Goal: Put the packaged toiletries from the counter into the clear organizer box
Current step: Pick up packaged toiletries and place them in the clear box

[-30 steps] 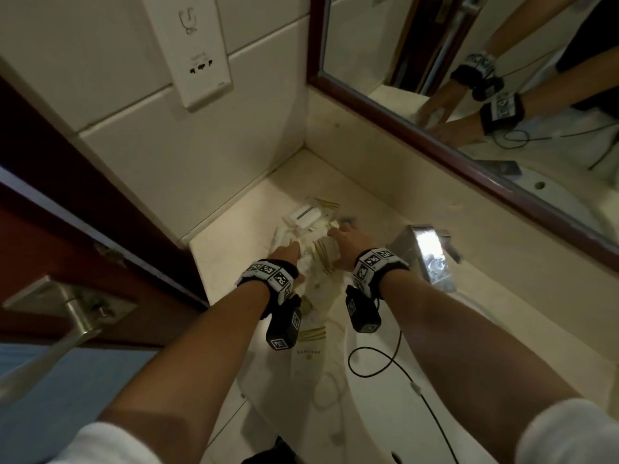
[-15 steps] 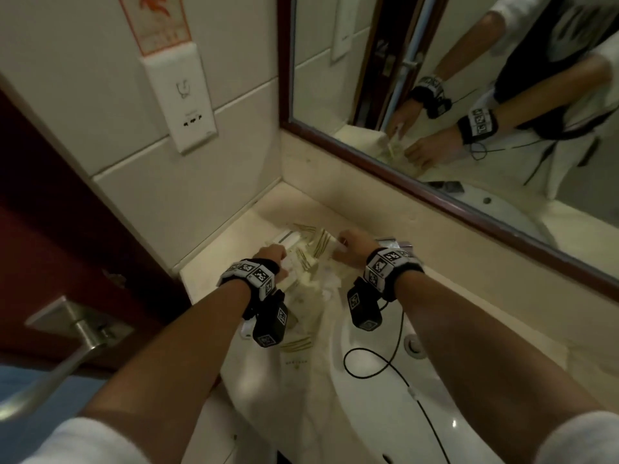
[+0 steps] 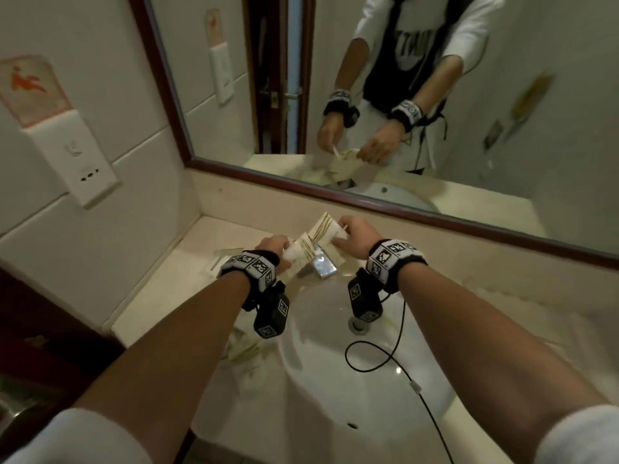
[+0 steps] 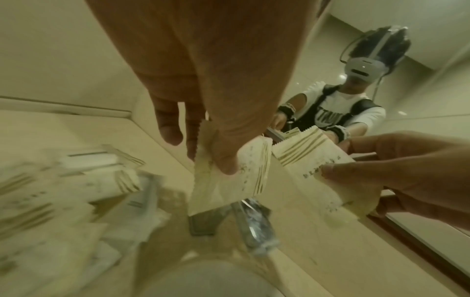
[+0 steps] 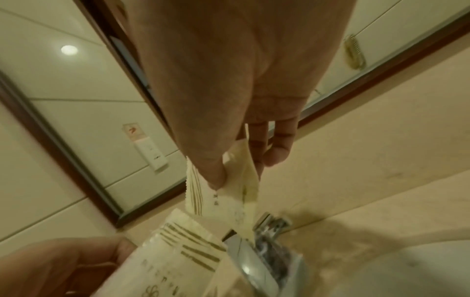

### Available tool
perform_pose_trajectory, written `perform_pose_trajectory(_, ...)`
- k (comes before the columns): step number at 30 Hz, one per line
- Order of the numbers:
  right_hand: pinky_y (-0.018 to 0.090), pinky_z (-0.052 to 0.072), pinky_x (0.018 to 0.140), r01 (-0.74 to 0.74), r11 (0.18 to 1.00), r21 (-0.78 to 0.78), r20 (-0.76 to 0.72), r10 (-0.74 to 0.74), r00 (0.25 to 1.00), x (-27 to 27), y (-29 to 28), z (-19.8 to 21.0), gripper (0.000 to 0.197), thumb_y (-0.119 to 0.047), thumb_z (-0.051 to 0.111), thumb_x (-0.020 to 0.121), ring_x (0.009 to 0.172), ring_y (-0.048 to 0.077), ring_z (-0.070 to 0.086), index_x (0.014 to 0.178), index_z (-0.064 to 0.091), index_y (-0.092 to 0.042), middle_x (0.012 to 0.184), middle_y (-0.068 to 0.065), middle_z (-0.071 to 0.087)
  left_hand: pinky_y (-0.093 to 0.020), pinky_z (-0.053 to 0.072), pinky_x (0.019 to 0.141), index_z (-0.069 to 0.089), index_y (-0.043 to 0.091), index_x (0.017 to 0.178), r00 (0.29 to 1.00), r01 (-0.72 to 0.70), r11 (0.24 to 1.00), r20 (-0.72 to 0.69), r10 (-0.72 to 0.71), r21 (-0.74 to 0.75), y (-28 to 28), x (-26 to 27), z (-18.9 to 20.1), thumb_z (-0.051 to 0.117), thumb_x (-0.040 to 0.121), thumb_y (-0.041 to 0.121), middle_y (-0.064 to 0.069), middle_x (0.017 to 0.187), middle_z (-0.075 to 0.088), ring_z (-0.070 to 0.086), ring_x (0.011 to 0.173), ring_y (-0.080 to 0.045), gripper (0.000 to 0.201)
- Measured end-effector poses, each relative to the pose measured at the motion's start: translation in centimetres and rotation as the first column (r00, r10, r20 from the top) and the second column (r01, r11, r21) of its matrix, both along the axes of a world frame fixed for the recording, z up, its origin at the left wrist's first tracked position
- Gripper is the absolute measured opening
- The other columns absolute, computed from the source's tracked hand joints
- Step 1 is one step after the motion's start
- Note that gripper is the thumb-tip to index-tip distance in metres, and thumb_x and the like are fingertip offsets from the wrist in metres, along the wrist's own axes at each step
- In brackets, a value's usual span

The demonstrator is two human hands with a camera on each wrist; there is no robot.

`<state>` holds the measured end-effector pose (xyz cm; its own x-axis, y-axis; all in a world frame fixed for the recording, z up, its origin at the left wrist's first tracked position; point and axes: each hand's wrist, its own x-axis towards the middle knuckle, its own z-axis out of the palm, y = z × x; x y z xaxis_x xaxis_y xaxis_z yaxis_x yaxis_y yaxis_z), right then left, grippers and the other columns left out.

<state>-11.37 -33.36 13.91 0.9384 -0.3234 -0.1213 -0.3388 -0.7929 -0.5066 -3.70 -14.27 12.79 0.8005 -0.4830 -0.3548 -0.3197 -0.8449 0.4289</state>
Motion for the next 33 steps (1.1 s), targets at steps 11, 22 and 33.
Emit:
perform_pose_trajectory(11, 0.026, 0.04, 0.071, 0.269, 0.963, 0.005, -0.036, -0.269, 0.963, -16.8, -14.0, 2.6, 0.017, -0.024, 0.069, 0.084, 0.082, 0.022, 0.057, 0.089, 0.055, -0.018, 0.089, 0.003, 0.061, -0.029, 0.042, 0.074, 0.049, 0.021, 0.088, 0.95, 0.311, 0.949, 0.054, -0.308, -0.058, -15.9, -10.9, 2.7, 0.068, 0.079, 0.014, -0.01, 0.109, 0.065, 0.06, 0.094, -0.026, 0.022)
perform_pose_trajectory(22, 0.039, 0.057, 0.072, 0.465, 0.879, 0.107, -0.064, -0.461, 0.885, -31.7, -23.4, -0.5, 0.014, -0.022, 0.068, 0.085, 0.082, 0.025, 0.067, 0.092, 0.057, -0.018, 0.091, 0.006, 0.065, -0.032, 0.048, 0.085, 0.05, 0.02, 0.089, 0.899, 0.436, 0.898, 0.05, -0.434, -0.058, -26.6, -22.3, 2.1, 0.069, 0.079, 0.011, -0.013, 0.113, 0.066, 0.062, 0.103, -0.029, 0.023)
perform_pose_trajectory(33, 0.048, 0.056, 0.082, 0.535, 0.822, 0.195, -0.115, -0.522, 0.845, -38.1, -25.6, -6.0, 0.017, -0.021, 0.064, 0.088, 0.097, 0.035, 0.065, 0.099, 0.054, -0.013, 0.105, 0.012, 0.063, -0.038, 0.052, 0.086, 0.05, 0.018, 0.089, 0.906, 0.424, 0.906, 0.011, -0.424, -0.016, -29.4, -28.2, 0.0, 0.07, 0.079, 0.012, -0.013, 0.112, 0.066, 0.063, 0.101, -0.031, 0.022)
